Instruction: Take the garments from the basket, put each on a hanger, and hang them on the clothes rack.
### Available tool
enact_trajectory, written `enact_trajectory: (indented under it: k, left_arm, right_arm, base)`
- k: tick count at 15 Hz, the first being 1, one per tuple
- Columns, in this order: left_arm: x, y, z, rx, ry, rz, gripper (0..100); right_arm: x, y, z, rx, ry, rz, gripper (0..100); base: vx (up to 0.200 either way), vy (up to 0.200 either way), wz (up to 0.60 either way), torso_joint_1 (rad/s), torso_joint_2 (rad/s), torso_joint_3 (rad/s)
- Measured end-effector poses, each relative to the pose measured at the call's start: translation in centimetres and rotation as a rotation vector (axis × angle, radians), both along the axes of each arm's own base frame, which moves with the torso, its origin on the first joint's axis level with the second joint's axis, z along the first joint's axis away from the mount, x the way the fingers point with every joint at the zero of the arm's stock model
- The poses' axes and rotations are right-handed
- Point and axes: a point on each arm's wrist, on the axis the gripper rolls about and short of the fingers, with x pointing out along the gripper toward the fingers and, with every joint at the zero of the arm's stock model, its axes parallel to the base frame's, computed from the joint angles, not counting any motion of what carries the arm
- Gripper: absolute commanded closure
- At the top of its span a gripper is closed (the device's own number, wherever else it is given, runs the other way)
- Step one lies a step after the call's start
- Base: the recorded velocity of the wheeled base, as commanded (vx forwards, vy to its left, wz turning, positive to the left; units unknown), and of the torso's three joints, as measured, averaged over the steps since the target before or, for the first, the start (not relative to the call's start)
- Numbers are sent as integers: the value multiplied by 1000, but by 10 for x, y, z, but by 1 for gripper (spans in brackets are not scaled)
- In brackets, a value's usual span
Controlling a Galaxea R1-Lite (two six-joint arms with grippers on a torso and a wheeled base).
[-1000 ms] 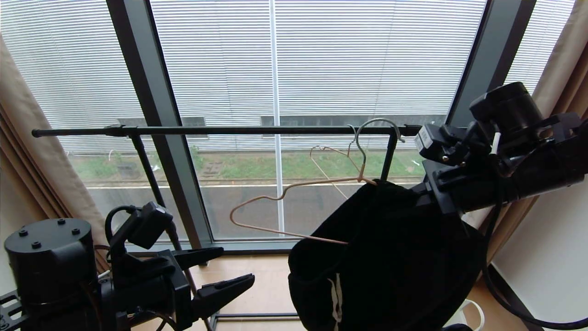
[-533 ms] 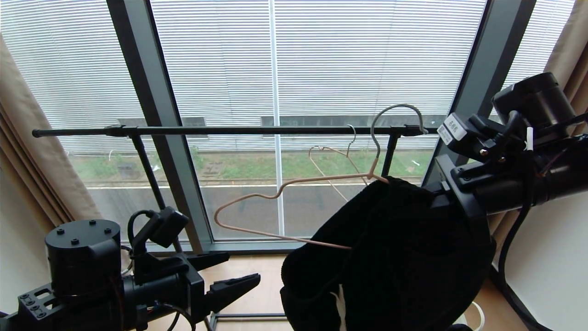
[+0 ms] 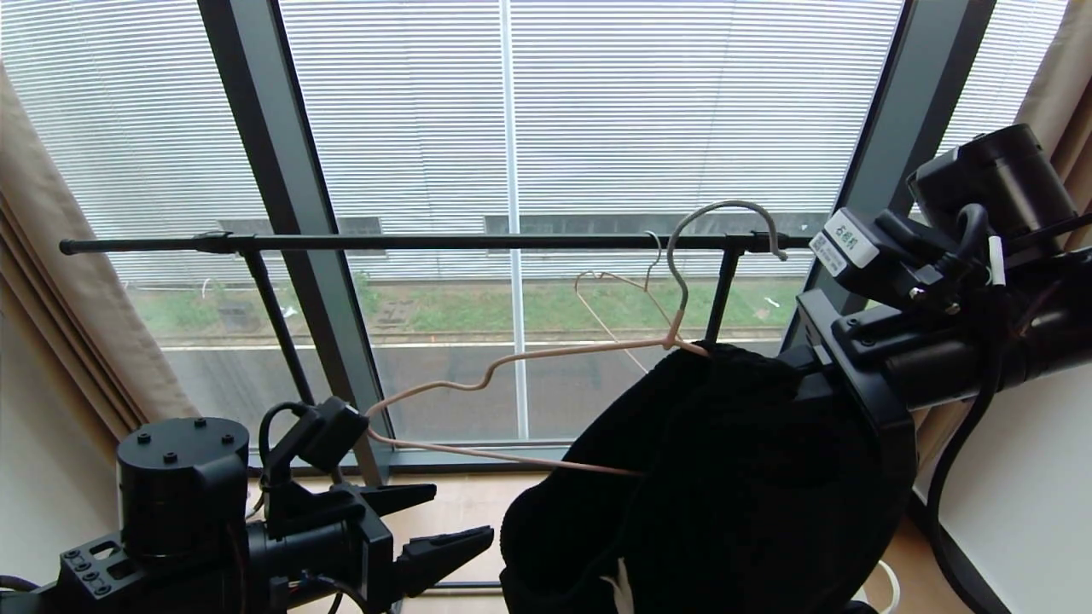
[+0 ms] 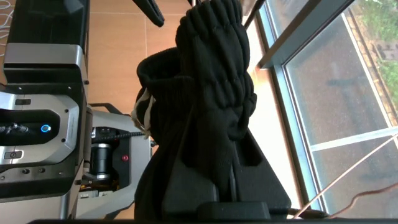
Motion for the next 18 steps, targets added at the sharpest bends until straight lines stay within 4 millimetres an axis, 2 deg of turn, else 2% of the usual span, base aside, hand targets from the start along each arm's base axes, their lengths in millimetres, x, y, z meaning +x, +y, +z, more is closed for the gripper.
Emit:
enact_trajectory:
  k: [4,8,15,18]
  left_arm:
    - [-3,-4,-3,5,9,-21,0]
    - [-4,-3,0,-23,-44,-21,0]
    - [-3,0,6,-117,-32,14,0]
    - [-2,5,4,-149,7,-39,0]
  right_arm:
    - [-7,9,7,13,-19,37,100]
    - [-8,9,7,13,-19,38,100]
    - [-2,-9,1,43,20,7,100]
    - [-3,-16,4,73,21,9,100]
  base:
    - [0,0,0,0,0,0]
    - [0,0,0,0,0,0]
    - [0,0,0,0,0,0]
    - [0,0,0,0,0,0]
